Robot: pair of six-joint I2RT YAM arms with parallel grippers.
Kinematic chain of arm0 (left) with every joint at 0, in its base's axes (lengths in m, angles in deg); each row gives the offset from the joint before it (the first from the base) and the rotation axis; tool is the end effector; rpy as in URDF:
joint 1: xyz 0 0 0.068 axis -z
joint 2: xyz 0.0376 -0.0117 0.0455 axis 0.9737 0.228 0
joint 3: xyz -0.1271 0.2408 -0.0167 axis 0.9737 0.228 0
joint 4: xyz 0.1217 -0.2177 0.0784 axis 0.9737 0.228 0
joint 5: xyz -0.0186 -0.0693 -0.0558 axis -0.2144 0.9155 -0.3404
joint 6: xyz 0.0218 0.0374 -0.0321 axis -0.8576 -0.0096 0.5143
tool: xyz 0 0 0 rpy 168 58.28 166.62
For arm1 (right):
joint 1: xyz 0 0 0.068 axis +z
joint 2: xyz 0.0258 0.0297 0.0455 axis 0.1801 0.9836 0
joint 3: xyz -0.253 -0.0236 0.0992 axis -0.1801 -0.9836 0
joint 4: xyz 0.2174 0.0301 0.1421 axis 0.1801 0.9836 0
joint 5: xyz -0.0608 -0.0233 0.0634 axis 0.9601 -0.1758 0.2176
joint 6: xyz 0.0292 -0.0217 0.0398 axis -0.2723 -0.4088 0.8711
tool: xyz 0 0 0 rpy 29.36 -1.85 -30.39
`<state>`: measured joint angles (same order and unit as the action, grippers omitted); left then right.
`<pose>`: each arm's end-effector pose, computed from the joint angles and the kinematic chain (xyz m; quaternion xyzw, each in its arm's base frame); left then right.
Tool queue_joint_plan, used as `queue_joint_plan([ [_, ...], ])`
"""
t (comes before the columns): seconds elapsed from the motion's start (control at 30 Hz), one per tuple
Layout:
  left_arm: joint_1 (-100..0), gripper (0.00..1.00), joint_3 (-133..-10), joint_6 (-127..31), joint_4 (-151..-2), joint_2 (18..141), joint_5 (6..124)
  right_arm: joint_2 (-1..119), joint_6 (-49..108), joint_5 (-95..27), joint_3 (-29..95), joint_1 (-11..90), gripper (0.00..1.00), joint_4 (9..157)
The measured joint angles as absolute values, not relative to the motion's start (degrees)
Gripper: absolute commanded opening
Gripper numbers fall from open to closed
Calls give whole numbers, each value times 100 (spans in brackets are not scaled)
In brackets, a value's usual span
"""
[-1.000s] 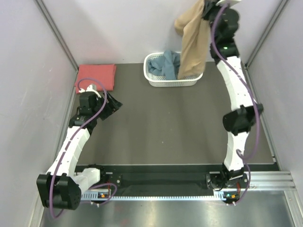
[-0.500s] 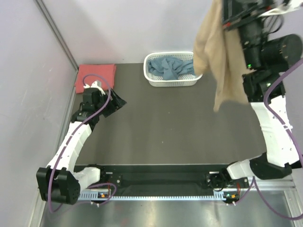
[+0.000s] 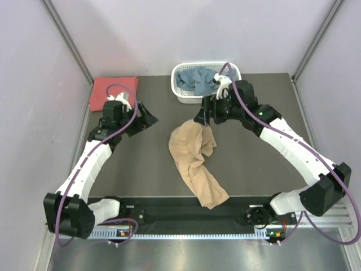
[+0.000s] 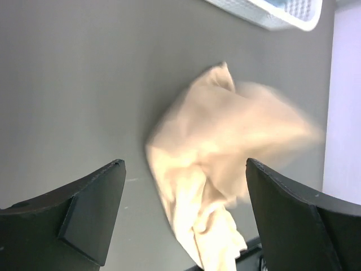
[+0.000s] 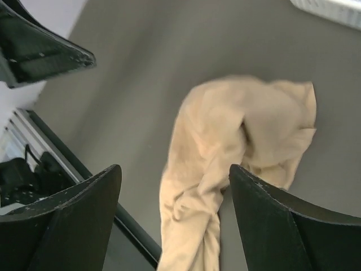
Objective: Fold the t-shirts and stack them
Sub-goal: Move the tshirt to the center of the board, then flatten the tshirt out
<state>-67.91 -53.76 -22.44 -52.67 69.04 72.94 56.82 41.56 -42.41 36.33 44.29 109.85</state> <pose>0.2484 -0.0489 0.3075 -0.1447 0.8595 -0.2977 0.3895 0.2519 0.1808 0.3822 -0.1794 0.8320 0.3322 0.4066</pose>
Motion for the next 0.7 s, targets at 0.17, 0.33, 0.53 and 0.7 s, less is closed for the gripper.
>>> queue_joint_plan([
  [0.17, -5841, 89, -6030, -2545, -5079, 7722, 7176, 5415, 4003, -4178, 3174, 4059, 70, 11520],
  [0.33, -4544, 85, -6583, -2755, -5009, 8642, 7150, 5461, 4010, -4230, 2669, 3517, 60, 11728],
  [0.53, -3393, 87, -7011, -2862, -4810, 9892, 7266, 5931, 4080, -4595, 1821, 3104, 51, 11689],
  [0.7, -2767, 87, -7452, -3048, -4378, 10629, 7036, 6121, 4187, -4991, 1255, 2634, 53, 11452],
])
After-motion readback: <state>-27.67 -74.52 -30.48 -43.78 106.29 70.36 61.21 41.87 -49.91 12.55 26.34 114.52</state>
